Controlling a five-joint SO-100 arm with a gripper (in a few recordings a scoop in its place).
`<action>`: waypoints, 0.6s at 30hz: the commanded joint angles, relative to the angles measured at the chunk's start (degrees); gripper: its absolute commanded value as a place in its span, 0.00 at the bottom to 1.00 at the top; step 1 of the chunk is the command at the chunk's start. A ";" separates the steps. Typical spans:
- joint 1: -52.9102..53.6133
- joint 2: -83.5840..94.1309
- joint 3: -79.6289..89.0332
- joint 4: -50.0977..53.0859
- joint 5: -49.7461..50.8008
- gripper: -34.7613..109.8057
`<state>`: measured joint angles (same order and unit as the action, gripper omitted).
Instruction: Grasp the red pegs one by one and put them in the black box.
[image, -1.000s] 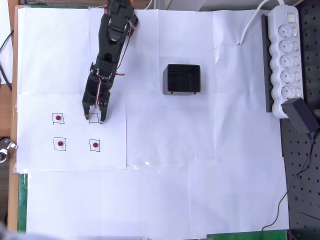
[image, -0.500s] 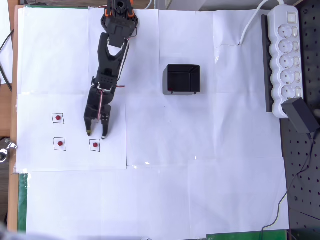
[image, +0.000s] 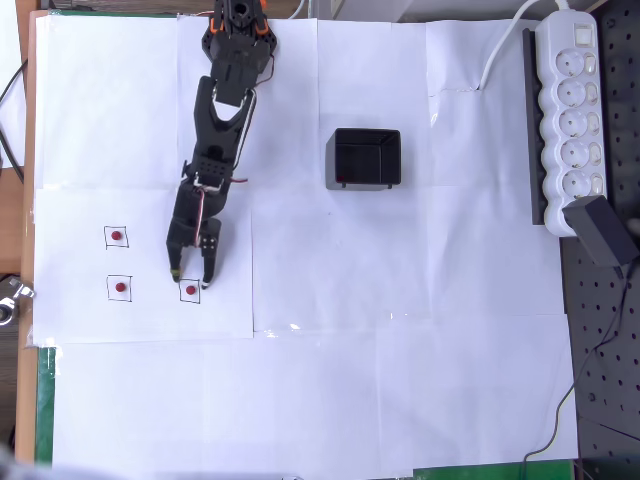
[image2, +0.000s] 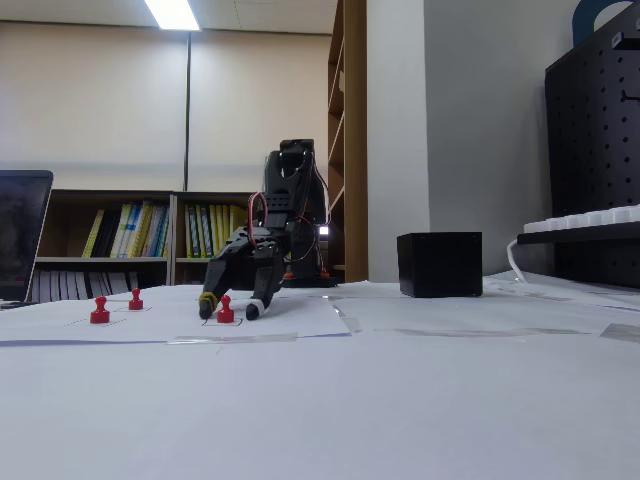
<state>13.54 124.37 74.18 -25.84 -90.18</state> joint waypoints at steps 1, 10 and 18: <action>0.00 0.26 4.22 -2.37 -0.53 0.36; -1.93 1.67 4.48 -4.92 -0.35 0.36; -2.55 2.55 5.45 -5.54 -0.09 0.36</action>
<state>10.72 126.65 75.67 -29.88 -90.35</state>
